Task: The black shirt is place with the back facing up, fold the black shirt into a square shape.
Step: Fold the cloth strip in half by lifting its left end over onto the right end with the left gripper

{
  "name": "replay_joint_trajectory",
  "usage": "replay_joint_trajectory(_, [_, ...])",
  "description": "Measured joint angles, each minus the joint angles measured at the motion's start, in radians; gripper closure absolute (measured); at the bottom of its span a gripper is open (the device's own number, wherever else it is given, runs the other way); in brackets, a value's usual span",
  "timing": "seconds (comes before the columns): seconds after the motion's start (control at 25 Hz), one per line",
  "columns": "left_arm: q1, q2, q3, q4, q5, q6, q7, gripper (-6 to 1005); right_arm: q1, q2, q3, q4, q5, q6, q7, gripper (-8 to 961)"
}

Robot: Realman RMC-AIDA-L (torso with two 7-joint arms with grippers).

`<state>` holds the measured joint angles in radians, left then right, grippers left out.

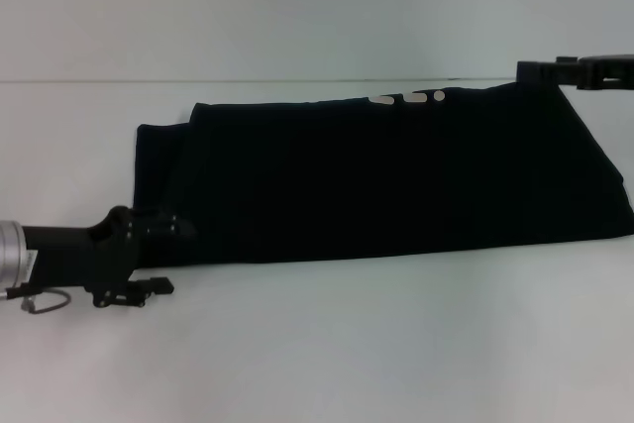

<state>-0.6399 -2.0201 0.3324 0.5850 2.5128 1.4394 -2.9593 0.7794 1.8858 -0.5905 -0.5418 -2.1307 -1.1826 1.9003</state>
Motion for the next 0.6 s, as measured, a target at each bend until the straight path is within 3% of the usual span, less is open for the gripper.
replay_joint_trajectory(0.32, [-0.006,0.0,0.008,-0.013,0.024,-0.063,0.005,182,0.002,0.0,-0.018,-0.003,0.0,-0.112,-0.039,90])
replay_joint_trajectory(0.6, [-0.009,0.001,0.008,-0.028,0.026,-0.101,0.004,181,0.003,0.004,-0.015,-0.005,0.007,-0.108,-0.04,91])
